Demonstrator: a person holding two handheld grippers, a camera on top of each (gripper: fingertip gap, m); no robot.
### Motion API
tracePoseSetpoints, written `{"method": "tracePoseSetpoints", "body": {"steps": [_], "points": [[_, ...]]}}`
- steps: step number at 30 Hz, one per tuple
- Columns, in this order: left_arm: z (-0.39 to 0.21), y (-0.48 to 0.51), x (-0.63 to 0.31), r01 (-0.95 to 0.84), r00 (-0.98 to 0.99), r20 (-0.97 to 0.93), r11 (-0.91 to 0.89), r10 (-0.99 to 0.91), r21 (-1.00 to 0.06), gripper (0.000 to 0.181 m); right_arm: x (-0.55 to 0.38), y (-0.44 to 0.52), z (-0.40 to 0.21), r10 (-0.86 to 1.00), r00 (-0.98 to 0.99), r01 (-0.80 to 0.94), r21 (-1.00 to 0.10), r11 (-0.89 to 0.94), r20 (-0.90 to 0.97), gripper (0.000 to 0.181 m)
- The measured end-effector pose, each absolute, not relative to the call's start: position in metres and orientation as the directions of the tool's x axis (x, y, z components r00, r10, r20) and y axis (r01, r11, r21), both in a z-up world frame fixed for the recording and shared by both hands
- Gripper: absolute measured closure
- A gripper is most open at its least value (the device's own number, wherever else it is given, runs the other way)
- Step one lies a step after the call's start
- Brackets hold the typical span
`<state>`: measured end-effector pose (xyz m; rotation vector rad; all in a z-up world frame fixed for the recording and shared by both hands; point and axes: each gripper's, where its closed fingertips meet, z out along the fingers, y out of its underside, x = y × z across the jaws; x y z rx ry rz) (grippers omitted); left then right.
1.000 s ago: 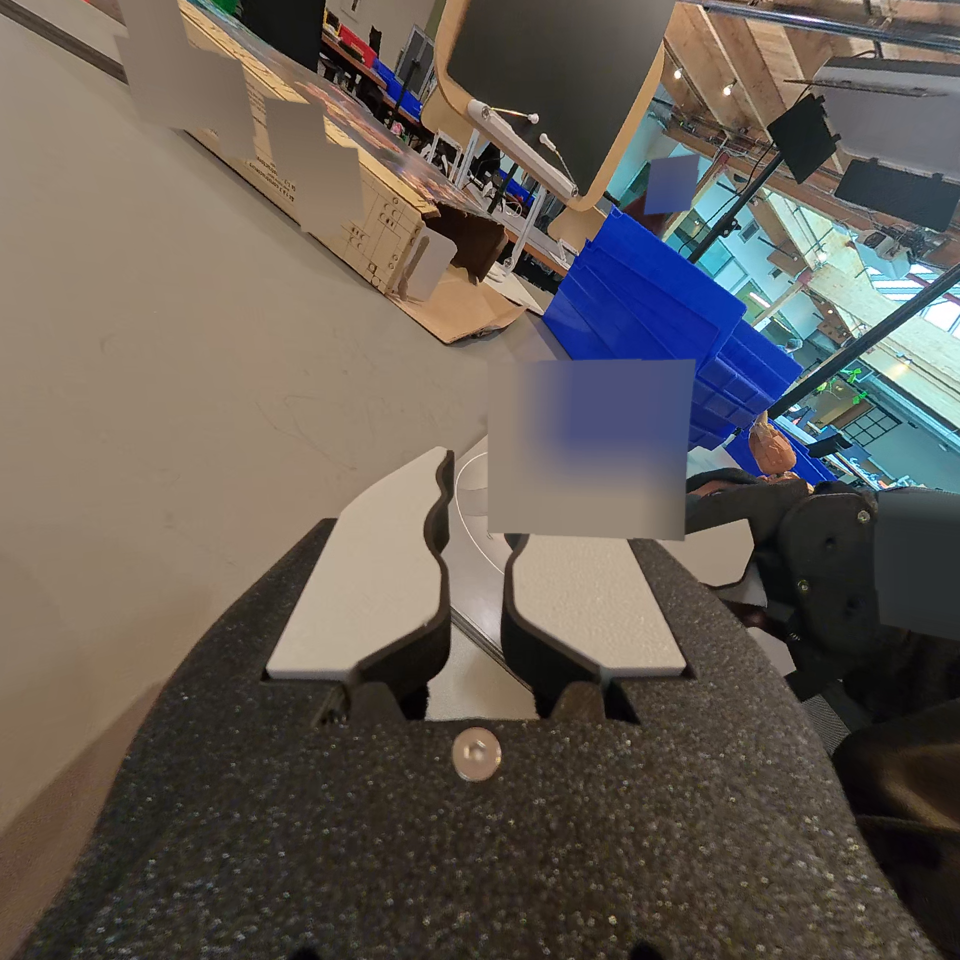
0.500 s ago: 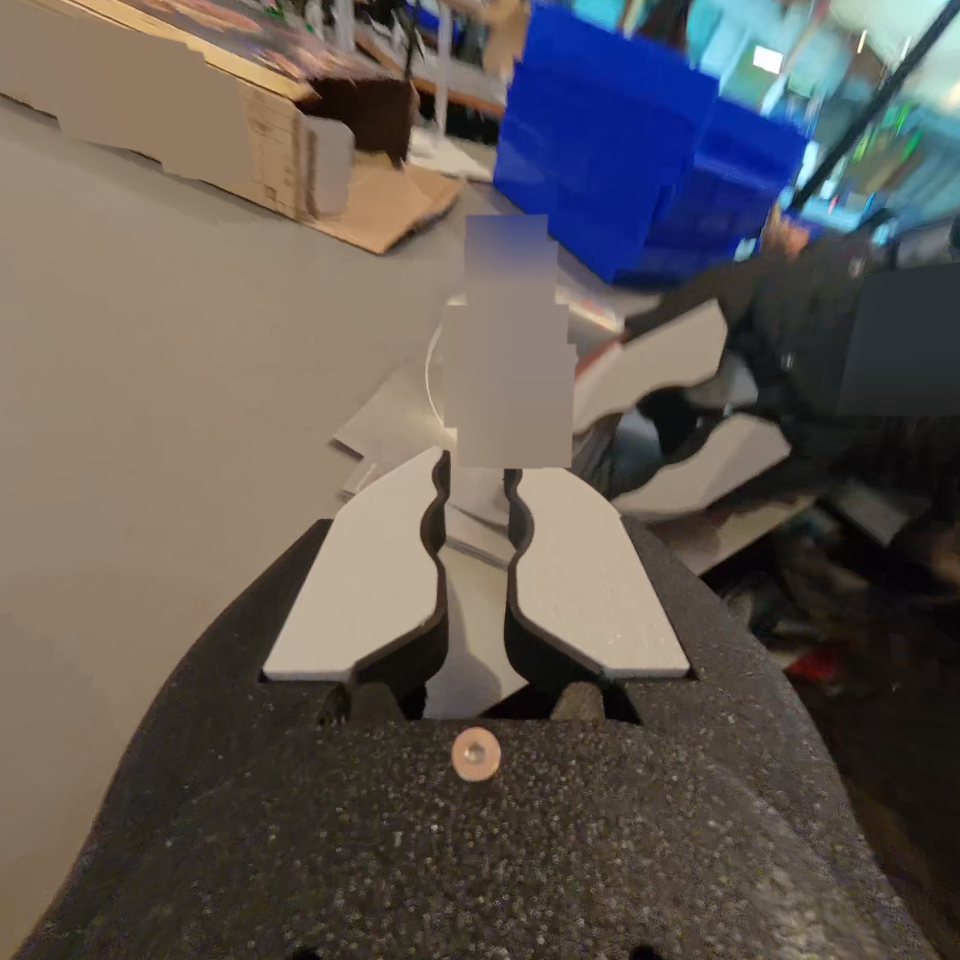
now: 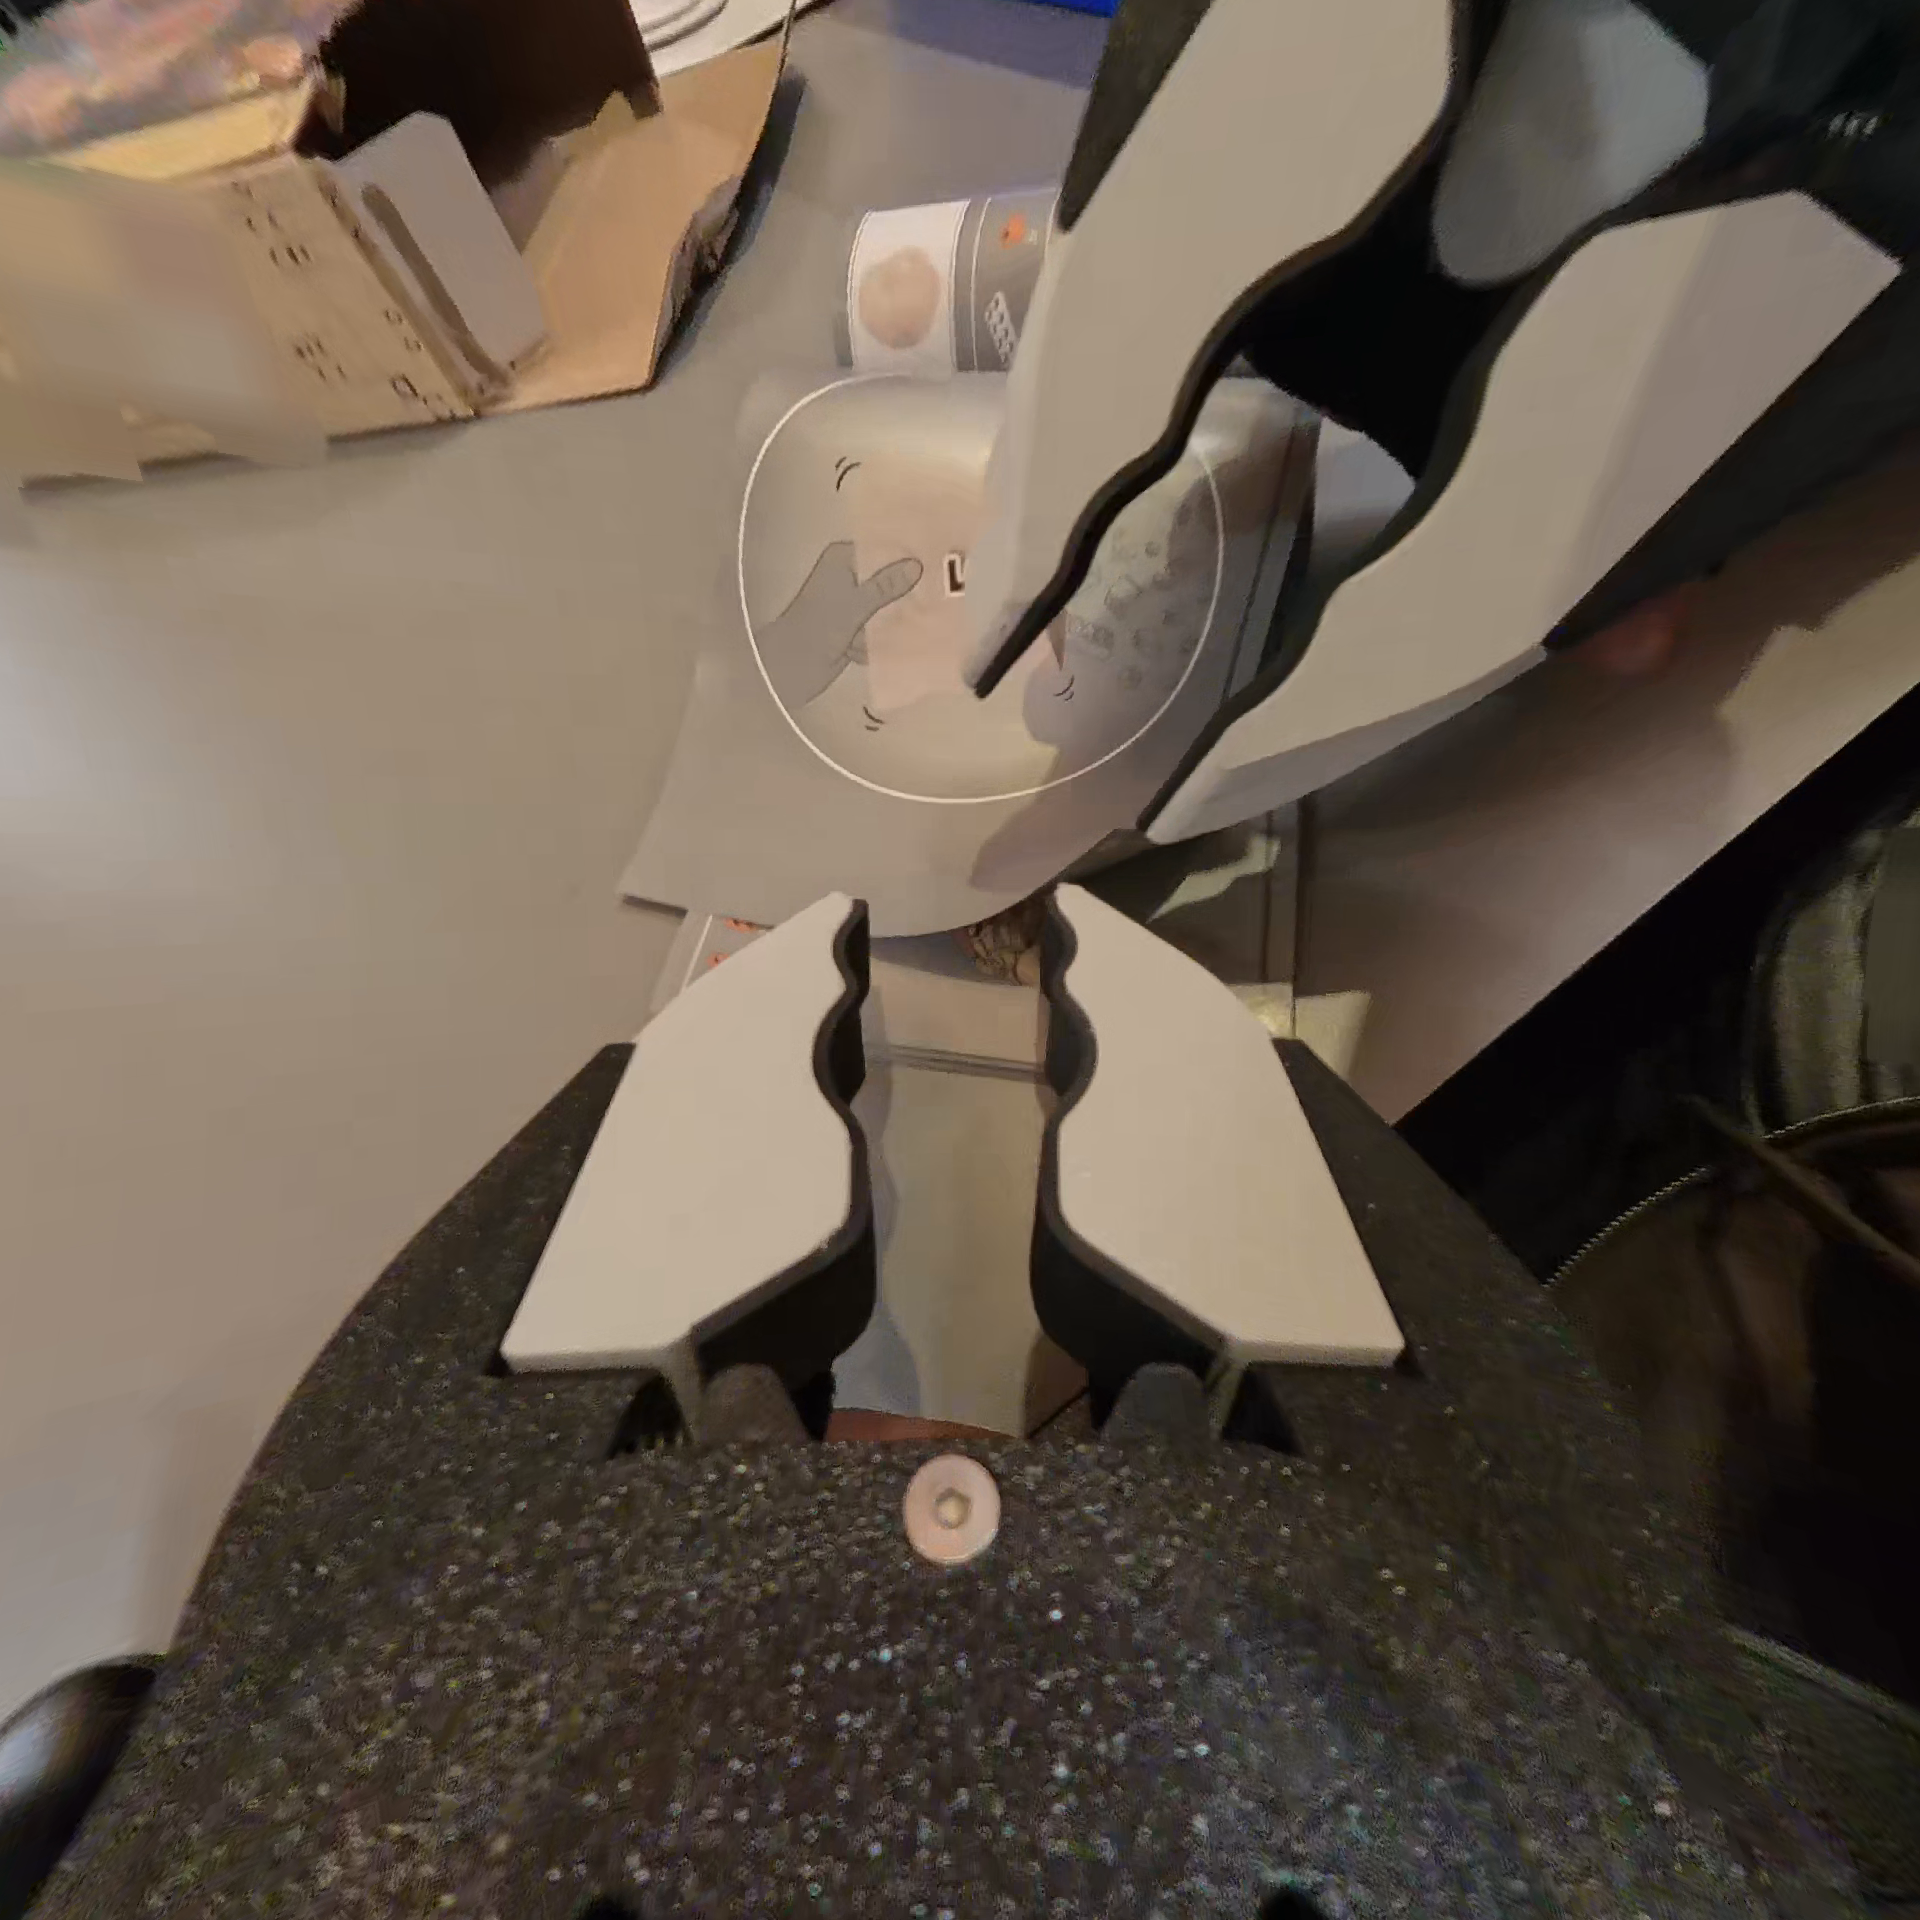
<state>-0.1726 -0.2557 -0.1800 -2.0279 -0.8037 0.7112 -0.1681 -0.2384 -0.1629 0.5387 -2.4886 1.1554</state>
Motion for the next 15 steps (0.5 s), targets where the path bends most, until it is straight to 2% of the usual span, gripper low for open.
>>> {"method": "tracePoseSetpoints", "body": {"steps": [9, 15], "points": [[-0.175, -0.245, -0.172, 0.139, 0.655, -0.341, -0.551, 0.674, -0.823, 0.149, -0.166, -0.237, -0.163, -0.212, -0.867, -0.481, -0.648, 0.590, 0.451, 0.149], [-0.173, -0.234, -0.165, 0.039, 0.685, -0.422, -0.609, 0.594, -0.792, 0.165, -0.163, -0.235, -0.162, -0.238, -0.859, -0.500, -0.641, 0.582, 0.454, 0.149]]}}
